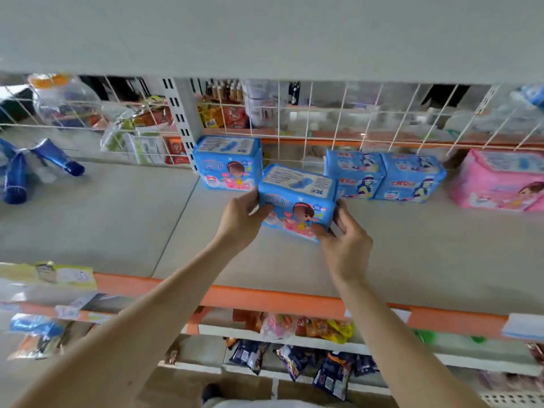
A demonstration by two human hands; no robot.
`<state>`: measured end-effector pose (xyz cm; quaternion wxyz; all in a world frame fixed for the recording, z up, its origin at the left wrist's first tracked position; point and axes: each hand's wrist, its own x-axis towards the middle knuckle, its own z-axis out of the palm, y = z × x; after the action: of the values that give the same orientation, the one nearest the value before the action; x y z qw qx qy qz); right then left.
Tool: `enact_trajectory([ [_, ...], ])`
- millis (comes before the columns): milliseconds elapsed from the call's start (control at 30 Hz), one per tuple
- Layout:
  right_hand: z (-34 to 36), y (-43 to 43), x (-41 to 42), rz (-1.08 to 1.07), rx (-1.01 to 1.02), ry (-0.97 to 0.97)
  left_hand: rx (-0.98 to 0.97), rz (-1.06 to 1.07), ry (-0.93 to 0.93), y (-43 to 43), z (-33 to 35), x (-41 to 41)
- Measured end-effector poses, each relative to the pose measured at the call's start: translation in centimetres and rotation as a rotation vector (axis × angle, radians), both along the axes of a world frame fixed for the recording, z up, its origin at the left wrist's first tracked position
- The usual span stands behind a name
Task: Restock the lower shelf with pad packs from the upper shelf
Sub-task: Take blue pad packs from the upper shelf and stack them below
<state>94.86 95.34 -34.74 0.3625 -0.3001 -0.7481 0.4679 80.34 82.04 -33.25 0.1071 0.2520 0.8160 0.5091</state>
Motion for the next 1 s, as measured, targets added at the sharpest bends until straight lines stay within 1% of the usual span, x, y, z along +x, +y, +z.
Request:
enact_trajectory([
  [67,-0.4,-0.2,-1.3,-0.062,0.033,-0.007,-0.027,-0.038,-0.005,0.6,0.1,-1.9],
  [100,-0.3,-0.3,-2.0,-0.080,0.042,-0.006,-0.071,-0.036,0.007,0.8,0.2,-2.8],
  [200,-0.1,-0.3,-4.3,-0.090,0.058,0.013,-0.293,-0.025,0.083,1.5,0.0,-4.8],
  [233,0.0,-0.2,-5.0,-0.081,0.062,0.022,-0.342,-0.054,0.100,1.6,-0.1,-5.1],
  [300,0.1,-0.2,-6.1,-0.093,0.104,0.020,-0.374,-0.076,0.125,1.2,0.1,-5.2],
  [367,0.4,0.0,-6.8,-0.129,0.139,0.017,-0.356,0.031,0.122,-0.4,0.6,-5.4],
  [500,0.0,0.8,-8.1,-0.174,0.126,-0.003,-0.200,0.369,0.150,-5.0,0.5,-7.9],
  [567,-0.3,1.3,-8.8,-0.185,0.120,-0.014,-0.184,0.433,0.114,-6.8,-0.1,-9.5],
  [633,-0.5,1.8,-9.5,-0.195,0.110,-0.040,-0.184,0.421,0.096,-7.5,-0.3,-10.6],
  [700,-0.6,2.4,-10.2,-0.209,0.110,-0.070,-0.181,0.363,0.082,-7.4,-0.6,-11.3],
  [767,-0.6,3.3,-11.1,-0.226,0.116,-0.142,-0.178,0.321,0.047,-7.1,-0.9,-11.3],
  [867,-0.2,3.9,-11.1,-0.250,0.133,-0.248,-0.147,0.329,0.028,-6.1,-1.3,-10.6],
  [933,0.2,3.4,-10.1,-0.299,0.172,-0.252,-0.141,0.344,0.055,-5.3,-1.4,-9.7],
  [1000,0.4,2.1,-8.9,-0.329,0.173,-0.236,-0.103,0.372,0.166,-4.3,-1.2,-8.6],
])
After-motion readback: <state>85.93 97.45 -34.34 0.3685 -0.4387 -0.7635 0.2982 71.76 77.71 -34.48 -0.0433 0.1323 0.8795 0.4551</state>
